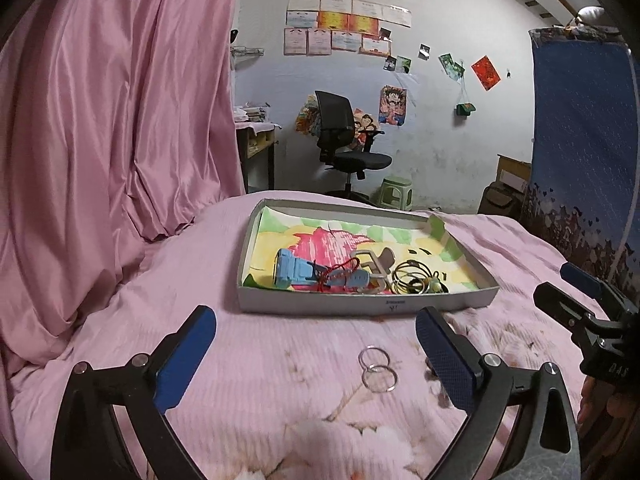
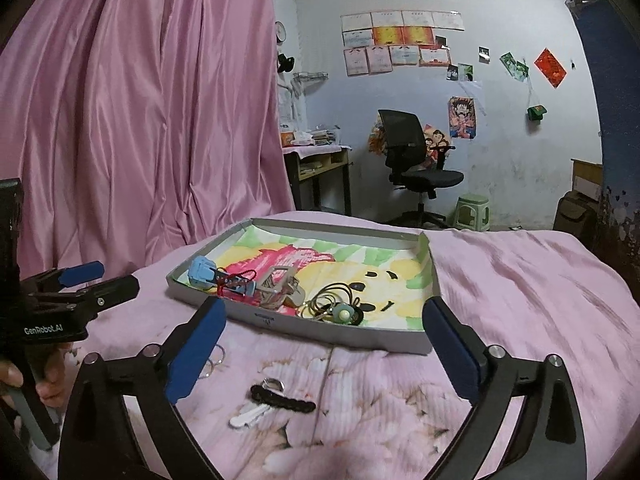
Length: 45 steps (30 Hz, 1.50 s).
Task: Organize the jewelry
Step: 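Move both tools back toward the silver rings and black beaded keychain on the bed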
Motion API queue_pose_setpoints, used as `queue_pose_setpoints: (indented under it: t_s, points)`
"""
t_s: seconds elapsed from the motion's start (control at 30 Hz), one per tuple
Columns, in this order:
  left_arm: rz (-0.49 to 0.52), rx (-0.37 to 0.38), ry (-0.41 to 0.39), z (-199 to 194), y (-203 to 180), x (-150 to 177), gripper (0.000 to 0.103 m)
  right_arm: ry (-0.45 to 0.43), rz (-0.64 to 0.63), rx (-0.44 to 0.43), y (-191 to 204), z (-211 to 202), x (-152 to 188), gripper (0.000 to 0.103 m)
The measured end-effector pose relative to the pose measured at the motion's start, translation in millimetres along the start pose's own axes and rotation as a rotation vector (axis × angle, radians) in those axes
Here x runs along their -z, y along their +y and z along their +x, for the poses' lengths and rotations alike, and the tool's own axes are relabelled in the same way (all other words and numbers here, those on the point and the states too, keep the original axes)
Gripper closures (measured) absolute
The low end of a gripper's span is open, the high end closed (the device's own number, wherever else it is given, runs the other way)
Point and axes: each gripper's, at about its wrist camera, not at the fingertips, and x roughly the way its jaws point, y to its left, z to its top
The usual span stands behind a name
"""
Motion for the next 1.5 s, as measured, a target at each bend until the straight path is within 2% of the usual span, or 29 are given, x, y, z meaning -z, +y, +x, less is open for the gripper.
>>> queue_pose_setpoints:
  t_s: [0.33,0.57,0.83,1.23,1.4,1.5]
  points:
    - [0.037,-0.003,0.041,-6.8,-1.9,10.6,0.002,0.019,-0.007,0.008,-5.1,-15.4,7.7,0.005]
    - [0.056,0.012,0.111,3.0,-2.5,15.6,0.002,0.063,-0.028,0.0,-3.8,-14.2,14.4,0.005]
    - [0.073,0.022,0.211,17.7,-3.8,21.6,0.002,0.152,-0.056,0.003,-1.2,-1.9,21.1,0.005]
    - [0.069,0.07,0.276,29.2,-5.2,25.2,0.002,0.293,-0.081,0.002,-1.4,18.4,33.4,0.006]
    - [0.079,0.097,0.295,33.6,-7.9,25.2,0.01,0.325,-0.081,-0.011,-3.6,23.5,35.7,0.006]
    - [0.087,0.116,0.312,37.3,-10.2,25.9,0.019,0.337,-0.08,-0.024,-4.3,25.7,37.0,0.006]
